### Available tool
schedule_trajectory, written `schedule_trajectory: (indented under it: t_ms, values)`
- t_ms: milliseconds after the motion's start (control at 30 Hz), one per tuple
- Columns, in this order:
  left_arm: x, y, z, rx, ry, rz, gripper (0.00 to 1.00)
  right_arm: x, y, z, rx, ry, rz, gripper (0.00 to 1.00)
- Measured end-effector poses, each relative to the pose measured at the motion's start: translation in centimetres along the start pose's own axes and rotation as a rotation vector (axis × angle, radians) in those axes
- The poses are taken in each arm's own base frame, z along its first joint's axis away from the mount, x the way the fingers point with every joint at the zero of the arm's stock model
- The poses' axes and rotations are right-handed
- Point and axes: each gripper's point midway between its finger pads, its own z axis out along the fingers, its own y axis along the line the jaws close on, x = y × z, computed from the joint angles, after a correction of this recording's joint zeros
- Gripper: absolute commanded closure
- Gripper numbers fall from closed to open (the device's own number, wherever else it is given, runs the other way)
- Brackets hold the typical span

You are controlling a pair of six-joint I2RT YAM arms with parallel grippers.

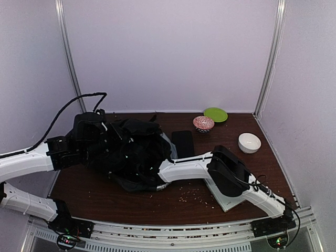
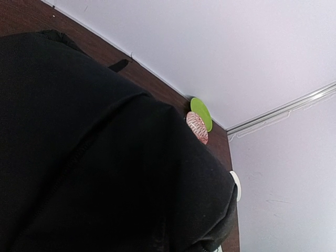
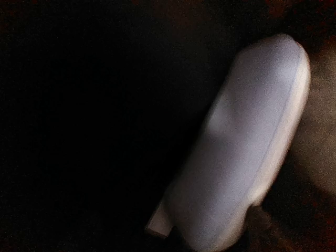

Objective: Pack the student bag
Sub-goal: Place the personal item in the student bag.

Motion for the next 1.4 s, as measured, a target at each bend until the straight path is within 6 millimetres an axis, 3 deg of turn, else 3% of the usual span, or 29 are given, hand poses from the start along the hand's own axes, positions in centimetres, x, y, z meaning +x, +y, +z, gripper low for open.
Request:
schedule_trajectory:
  t_ms: [100,267,467,567,767,933,1167,1400]
  values:
    - [-0.8,-0.3,-0.8,0.013,-0.029,-0.012,1.00,-0.2,0.1,-0.1,-0.016,0.011,-0.015,0.01]
    - [-1.9,-0.3,-3.0,0.028,-0.066,0.000,1.00,-0.5,0.6,-2.7,0.002,0.066,-0.078,0.00]
    - [-4.6,0.3,-5.1,0.033,-0.139,-0.017,1.00,-3.3,4.7,-7.6,-0.052,0.065,-0.124,0.01]
    - [-4.6,0.1,-5.5,0.055,-0.131,-0.024,1.00,-3.2,5.0,-8.6,-0.070,0.082,-0.137,0.01]
    - [-2.8,1.3,-5.1,0.030,-0.066,0.013,1.00,-1.3,2.7,-10.2,-0.056,0.140,-0.141,0.01]
    - [-2.0,1.9,-5.3,0.025,-0.036,0.039,1.00,-2.2,2.9,-12.6,-0.026,0.143,-0.186,0.01]
    - [-2.0,0.8,-4.8,0.081,-0.009,0.028,1.00,-2.6,3.3,-12.9,-0.023,0.146,-0.217,0.00]
    - [-2.1,0.1,-4.4,0.123,0.012,0.024,1.00,-2.9,2.3,-12.6,-0.041,0.128,-0.112,0.02]
